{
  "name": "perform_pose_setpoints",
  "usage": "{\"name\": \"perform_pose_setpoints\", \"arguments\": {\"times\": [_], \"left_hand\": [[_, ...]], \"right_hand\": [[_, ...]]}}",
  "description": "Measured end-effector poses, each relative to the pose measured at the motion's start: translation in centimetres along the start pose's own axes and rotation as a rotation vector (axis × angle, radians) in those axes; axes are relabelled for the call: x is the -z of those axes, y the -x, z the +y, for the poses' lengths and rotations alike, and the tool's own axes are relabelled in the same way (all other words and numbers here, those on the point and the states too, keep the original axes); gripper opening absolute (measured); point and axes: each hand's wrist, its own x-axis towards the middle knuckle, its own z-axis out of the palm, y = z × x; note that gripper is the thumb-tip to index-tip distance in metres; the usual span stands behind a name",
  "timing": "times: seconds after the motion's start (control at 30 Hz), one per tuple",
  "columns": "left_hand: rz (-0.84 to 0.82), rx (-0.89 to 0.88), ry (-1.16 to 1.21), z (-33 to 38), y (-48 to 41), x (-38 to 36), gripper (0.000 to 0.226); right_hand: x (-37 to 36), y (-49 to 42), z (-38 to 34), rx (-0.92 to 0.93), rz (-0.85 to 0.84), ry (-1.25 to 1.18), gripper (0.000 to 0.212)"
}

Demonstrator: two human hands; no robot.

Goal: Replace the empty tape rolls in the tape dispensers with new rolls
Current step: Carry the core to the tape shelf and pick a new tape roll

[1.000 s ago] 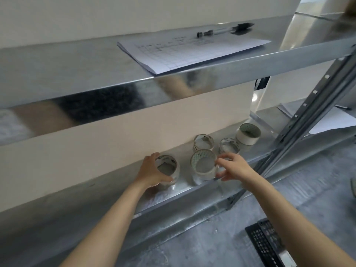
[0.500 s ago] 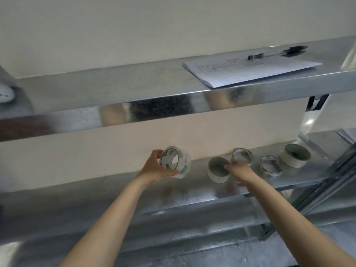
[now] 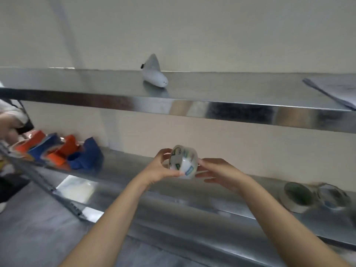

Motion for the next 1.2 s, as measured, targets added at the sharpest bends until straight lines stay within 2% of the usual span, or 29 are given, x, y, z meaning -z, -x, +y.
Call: {"name": "perform_pose_setpoints", "arguments": {"times": [0.13,0.17,0.27,0.4,0.63,0.83,1.2], "left_hand": [[0.064,0.012,0.068,-2.6,2.7,6.4,0.090],[0.084,0.004,0.065,-3.2,3.3,8.1,0.088],[0.140,-0.018,0.040,-5.2,4.8,13.8,0.090],[0.237,0.000,0.034,-7.1,7.4,21.7,0.099],[0.368,0.034,0.013,-9.7,12.2,32.1,0.086],[0.516,0.061,0.032,-11.9,15.8,37.8,0.088],[0.618,0.124,0.083,-15.2,16.1,44.5,0.093]], "right_hand": [[-7.4,-3.4,-2.5,0.093,-0.082,0.037,0.006],[-9.2,-4.2,-3.1,0.110,-0.100,0.054,0.005],[-14.7,-6.7,-5.1,0.143,-0.160,0.076,0.014],[-22.1,-9.9,-8.0,0.175,-0.246,0.111,0.014],[-33.5,-13.9,-11.6,0.236,-0.384,0.173,0.005],[-40.9,-16.5,-12.9,0.244,-0.483,0.170,0.008],[-48.0,-22.4,-14.6,0.227,-0.615,0.183,0.019]]}}
